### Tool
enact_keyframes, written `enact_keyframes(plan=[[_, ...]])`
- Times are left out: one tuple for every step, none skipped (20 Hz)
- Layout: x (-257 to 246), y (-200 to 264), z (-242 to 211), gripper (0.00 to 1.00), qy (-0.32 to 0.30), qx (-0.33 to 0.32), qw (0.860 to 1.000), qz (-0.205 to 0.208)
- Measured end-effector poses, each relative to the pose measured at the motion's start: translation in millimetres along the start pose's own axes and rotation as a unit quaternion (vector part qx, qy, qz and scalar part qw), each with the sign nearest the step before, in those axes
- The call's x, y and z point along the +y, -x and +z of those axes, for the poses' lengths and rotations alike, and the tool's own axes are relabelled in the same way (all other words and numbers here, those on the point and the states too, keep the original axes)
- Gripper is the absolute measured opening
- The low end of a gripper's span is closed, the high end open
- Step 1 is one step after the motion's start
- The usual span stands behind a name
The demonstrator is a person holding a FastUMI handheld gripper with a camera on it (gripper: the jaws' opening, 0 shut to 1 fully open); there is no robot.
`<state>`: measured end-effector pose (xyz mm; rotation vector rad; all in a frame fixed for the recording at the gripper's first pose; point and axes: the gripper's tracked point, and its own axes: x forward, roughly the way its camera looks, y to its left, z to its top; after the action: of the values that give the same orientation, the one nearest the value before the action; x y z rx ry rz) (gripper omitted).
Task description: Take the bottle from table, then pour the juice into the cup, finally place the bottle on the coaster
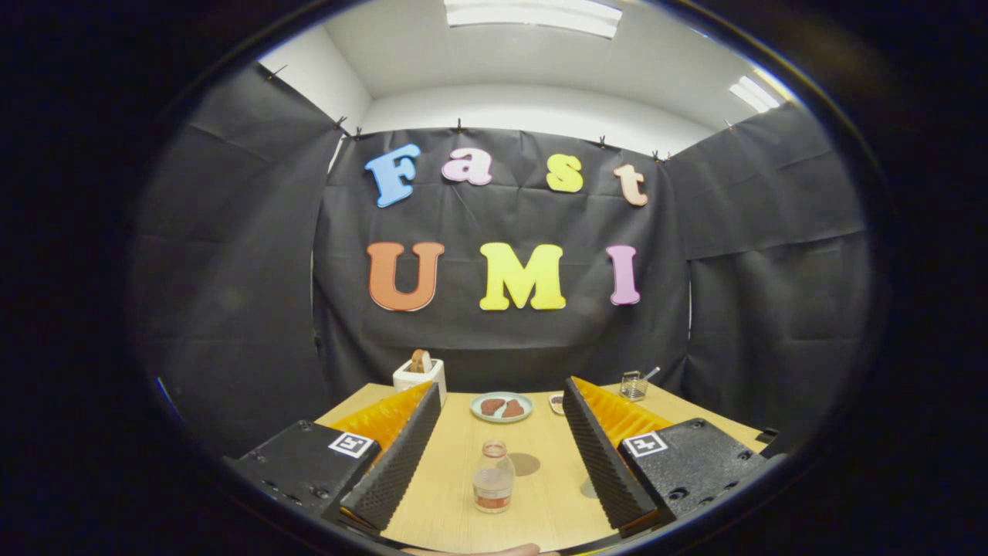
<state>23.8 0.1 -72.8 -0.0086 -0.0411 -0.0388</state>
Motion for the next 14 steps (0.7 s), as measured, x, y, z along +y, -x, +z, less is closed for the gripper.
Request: enact_keyframes(plan=[[3.4, -2.2, -7.3, 1.00, 0.000, 0.003, 1.000, 0.003], [6.1, -4.3, -14.3, 1.00, 0.000, 0.004, 1.000, 0.007], [8.9, -5.9, -20.4, 1.00, -0.001, 0.004, 1.000, 0.009], [10.0, -8.0, -27.4, 1.00, -0.001, 0.002, 1.000, 0.010], [11.4, -9.9, -34.8, 1.00, 0.000, 0.001, 1.000, 0.011], [13.4, -12.2, -42.8, 1.00, 0.000, 0.002, 1.000, 0.013], [16.8, -14.4, -51.3, 1.00, -0.001, 0.002, 1.000, 0.015], [19.0, -16.1, -59.7, 1.00, -0.004, 0.004, 1.000, 0.017], [20.8, -18.5, -67.4, 1.00, -0.008, 0.004, 1.000, 0.019], [21.3, -20.6, -75.7, 1.00, -0.010, 0.005, 1.000, 0.020], [21.5, -23.5, -82.3, 1.00, -0.010, 0.002, 1.000, 0.020], [21.8, -26.0, -88.9, 1.00, -0.011, 0.000, 1.000, 0.020], [21.9, -28.7, -100.0, 1.00, -0.011, 0.001, 1.000, 0.018], [20.7, -31.3, -109.1, 1.00, -0.009, 0.002, 1.000, 0.017]])
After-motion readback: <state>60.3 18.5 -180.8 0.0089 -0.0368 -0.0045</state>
